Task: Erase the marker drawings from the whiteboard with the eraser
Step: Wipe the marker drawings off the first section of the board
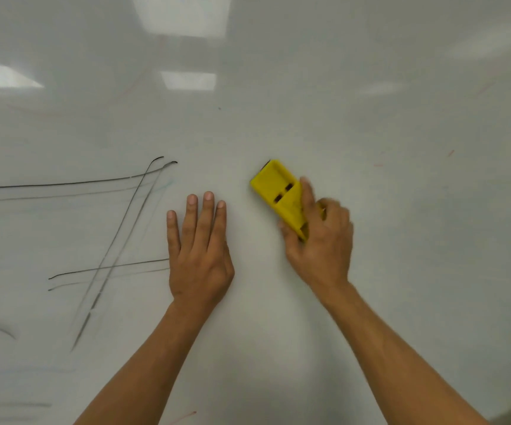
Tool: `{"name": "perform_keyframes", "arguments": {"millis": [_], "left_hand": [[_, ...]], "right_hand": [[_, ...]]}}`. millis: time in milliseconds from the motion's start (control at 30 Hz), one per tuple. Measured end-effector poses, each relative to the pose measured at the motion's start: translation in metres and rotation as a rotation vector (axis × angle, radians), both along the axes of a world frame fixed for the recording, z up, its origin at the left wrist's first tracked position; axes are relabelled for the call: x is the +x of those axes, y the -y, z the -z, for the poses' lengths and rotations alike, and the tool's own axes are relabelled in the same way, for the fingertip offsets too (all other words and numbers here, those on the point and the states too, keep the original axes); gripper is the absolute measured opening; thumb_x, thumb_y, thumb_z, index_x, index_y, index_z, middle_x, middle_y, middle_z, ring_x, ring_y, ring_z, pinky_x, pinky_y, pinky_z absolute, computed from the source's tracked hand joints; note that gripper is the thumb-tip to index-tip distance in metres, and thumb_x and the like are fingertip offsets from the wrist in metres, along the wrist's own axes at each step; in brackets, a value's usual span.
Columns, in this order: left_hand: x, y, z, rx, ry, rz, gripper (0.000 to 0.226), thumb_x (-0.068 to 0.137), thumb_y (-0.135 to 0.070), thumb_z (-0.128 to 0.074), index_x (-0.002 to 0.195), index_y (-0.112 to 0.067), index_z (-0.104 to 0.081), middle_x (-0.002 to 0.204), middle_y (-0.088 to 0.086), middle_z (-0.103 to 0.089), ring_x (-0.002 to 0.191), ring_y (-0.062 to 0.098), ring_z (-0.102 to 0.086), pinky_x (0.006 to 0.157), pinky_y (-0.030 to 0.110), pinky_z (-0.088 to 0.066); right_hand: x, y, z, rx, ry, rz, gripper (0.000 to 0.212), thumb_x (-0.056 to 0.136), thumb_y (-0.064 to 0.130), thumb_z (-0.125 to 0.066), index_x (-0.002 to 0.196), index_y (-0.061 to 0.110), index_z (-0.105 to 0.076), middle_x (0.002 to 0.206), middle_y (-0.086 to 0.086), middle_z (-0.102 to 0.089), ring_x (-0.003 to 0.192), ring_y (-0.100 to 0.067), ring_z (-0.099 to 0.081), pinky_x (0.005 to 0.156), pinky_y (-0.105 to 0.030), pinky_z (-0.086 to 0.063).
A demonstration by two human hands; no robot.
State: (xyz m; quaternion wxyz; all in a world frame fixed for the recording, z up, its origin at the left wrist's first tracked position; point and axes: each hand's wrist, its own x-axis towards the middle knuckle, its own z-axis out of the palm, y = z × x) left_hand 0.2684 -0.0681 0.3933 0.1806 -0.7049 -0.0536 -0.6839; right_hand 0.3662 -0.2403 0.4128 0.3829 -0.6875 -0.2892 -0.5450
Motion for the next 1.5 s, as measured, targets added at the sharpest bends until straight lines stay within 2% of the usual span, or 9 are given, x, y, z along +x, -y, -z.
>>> {"name": "perform_keyframes", "arguments": {"millis": [200, 333, 467, 633, 800, 933, 1100, 1267, 1500], "left_hand": [[-0.002, 0.001, -0.001, -0.013, 0.006, 0.044, 0.060, 0.089, 0.000, -0.052, 0.148, -0.003, -0.040, 0.155, 0.017, -0.035, 0.146, 0.037, -0.027, 0.117, 0.062, -0.020], [-0.006, 0.003, -0.001, -0.019, -0.033, 0.046, 0.058, 0.091, -0.001, -0.053, 0.148, -0.002, -0.039, 0.156, 0.017, -0.034, 0.146, 0.037, -0.026, 0.118, 0.062, -0.018], [-0.007, 0.004, -0.001, -0.031, -0.045, 0.063, 0.058, 0.092, -0.002, -0.053, 0.148, -0.003, -0.038, 0.157, 0.018, -0.032, 0.147, 0.037, -0.024, 0.118, 0.063, -0.017], [-0.008, 0.010, -0.003, -0.066, -0.053, 0.057, 0.057, 0.091, 0.001, -0.054, 0.147, -0.001, -0.040, 0.156, 0.020, -0.032, 0.147, 0.040, -0.023, 0.118, 0.063, -0.013], [0.003, 0.040, 0.004, 0.119, -0.203, 0.149, 0.049, 0.088, -0.004, -0.051, 0.137, -0.001, -0.054, 0.151, 0.018, -0.042, 0.144, 0.038, -0.030, 0.117, 0.062, -0.018], [0.022, 0.066, 0.005, 0.112, -0.236, 0.153, 0.047, 0.090, -0.008, -0.054, 0.136, 0.001, -0.054, 0.150, 0.018, -0.043, 0.143, 0.038, -0.033, 0.116, 0.062, -0.022], [0.050, 0.088, -0.007, 0.067, -0.225, 0.120, 0.052, 0.088, -0.004, -0.052, 0.140, 0.002, -0.049, 0.152, 0.017, -0.041, 0.145, 0.037, -0.030, 0.118, 0.061, -0.019], [0.082, 0.117, -0.018, 0.055, -0.217, 0.117, 0.049, 0.094, -0.011, -0.049, 0.143, 0.000, -0.046, 0.154, 0.015, -0.038, 0.146, 0.035, -0.028, 0.118, 0.060, -0.019], [0.117, 0.136, -0.026, 0.059, -0.169, 0.044, 0.051, 0.101, -0.023, -0.043, 0.147, -0.002, -0.041, 0.155, 0.012, -0.037, 0.147, 0.031, -0.027, 0.120, 0.058, -0.015]], "right_hand": [[-0.019, 0.002, 0.143, -0.246, 0.003, 0.003, 0.076, 0.080, 0.034, -0.058, 0.151, 0.028, -0.032, 0.109, -0.011, -0.053, 0.092, -0.032, -0.055, 0.071, -0.038, -0.042], [-0.010, 0.023, 0.166, -0.346, -0.014, 0.066, 0.077, 0.078, 0.030, -0.056, 0.150, 0.031, -0.030, 0.108, -0.013, -0.058, 0.095, -0.034, -0.055, 0.074, -0.037, -0.037], [0.008, 0.035, 0.120, -0.034, -0.206, 0.139, 0.068, 0.082, 0.038, -0.053, 0.146, 0.018, -0.043, 0.106, -0.019, -0.059, 0.092, -0.038, -0.056, 0.073, -0.043, -0.046], [0.004, 0.022, 0.088, 0.356, -0.437, 0.012, 0.075, 0.087, 0.050, -0.054, 0.151, 0.014, -0.039, 0.108, -0.022, -0.056, 0.096, -0.042, -0.054, 0.082, -0.049, -0.048], [-0.012, 0.013, 0.137, -0.054, -0.182, 0.029, 0.069, 0.085, 0.042, -0.056, 0.148, 0.022, -0.037, 0.105, -0.012, -0.059, 0.089, -0.030, -0.055, 0.071, -0.038, -0.044], [0.017, 0.038, 0.129, -0.156, -0.095, 0.070, 0.069, 0.084, 0.043, -0.056, 0.149, 0.026, -0.036, 0.106, -0.011, -0.059, 0.091, -0.028, -0.054, 0.070, -0.035, -0.039], [0.068, 0.090, 0.083, 0.263, -0.350, 0.067, 0.071, 0.088, 0.043, -0.065, 0.149, 0.015, -0.042, 0.106, -0.020, -0.058, 0.094, -0.040, -0.057, 0.079, -0.047, -0.049], [0.123, 0.132, 0.038, 0.641, -0.687, 0.035, 0.079, 0.090, 0.042, -0.067, 0.156, 0.029, -0.027, 0.119, -0.022, -0.051, 0.117, -0.041, -0.049, 0.098, -0.049, -0.043], [0.129, 0.150, 0.059, 0.071, -0.114, 0.049, 0.070, 0.083, 0.046, -0.065, 0.145, 0.017, -0.050, 0.099, -0.013, -0.058, 0.086, -0.032, -0.056, 0.072, -0.041, -0.047]]}}
